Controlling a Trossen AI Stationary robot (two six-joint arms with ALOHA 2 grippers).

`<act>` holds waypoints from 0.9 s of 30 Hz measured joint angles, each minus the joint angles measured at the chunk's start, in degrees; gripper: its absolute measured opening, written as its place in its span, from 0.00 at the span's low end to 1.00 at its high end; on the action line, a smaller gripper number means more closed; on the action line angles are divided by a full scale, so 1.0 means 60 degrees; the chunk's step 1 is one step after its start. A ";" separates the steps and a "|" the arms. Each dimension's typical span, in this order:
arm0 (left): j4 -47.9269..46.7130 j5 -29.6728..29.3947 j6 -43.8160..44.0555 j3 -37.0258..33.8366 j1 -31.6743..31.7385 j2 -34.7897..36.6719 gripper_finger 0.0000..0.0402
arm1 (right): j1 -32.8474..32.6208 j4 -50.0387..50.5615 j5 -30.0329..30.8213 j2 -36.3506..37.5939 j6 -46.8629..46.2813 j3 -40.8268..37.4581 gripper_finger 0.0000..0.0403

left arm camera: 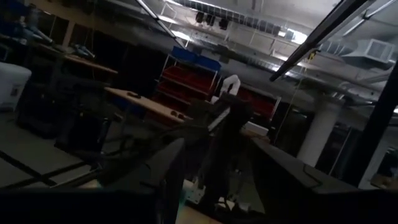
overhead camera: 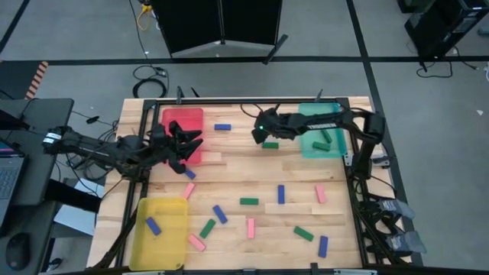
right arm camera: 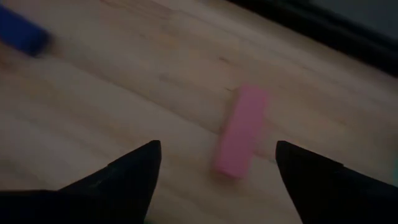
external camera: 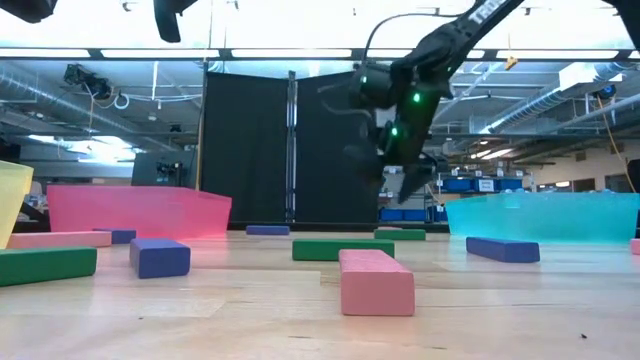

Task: Sort blocks
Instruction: Put the pink block into the red bin

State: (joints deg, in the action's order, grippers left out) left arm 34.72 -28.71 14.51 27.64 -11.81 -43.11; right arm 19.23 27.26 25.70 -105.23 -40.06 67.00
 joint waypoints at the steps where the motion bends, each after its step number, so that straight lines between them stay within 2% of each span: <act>1: 0.0014 0.0000 -0.0054 0.0000 -0.0057 0.0035 0.46 | 0.0110 0.0103 -0.0035 -0.0091 -0.0095 0.0053 0.85; 6: 0.0007 -0.0243 -0.0399 0.0000 -0.0286 0.0147 0.46 | 0.0506 -0.0044 -0.0450 -0.0460 -0.0162 0.0080 0.91; 10: -0.0007 -0.0357 -0.0421 0.0007 -0.0310 0.0142 0.46 | 0.0721 -0.0093 -0.0530 -0.0722 -0.0145 0.0080 0.91; 16: -0.0007 -0.0375 -0.0421 0.0007 -0.0306 0.0139 0.46 | 0.0891 -0.0305 -0.0599 -0.0742 -0.0090 0.0076 0.81; 21: -0.0033 -0.0386 -0.0420 0.0011 -0.0306 0.0139 0.46 | 0.1033 -0.0489 -0.1069 -0.0937 0.0001 0.0070 0.71; 27: -0.0083 -0.0386 -0.0403 0.0015 -0.0306 0.0135 0.46 | 0.1117 -0.0721 -0.1214 -0.1481 -0.0042 0.0114 0.66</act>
State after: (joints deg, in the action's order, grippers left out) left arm 34.22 -31.03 12.10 27.73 -13.65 -42.30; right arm 25.93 22.94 18.41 -114.12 -40.31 67.69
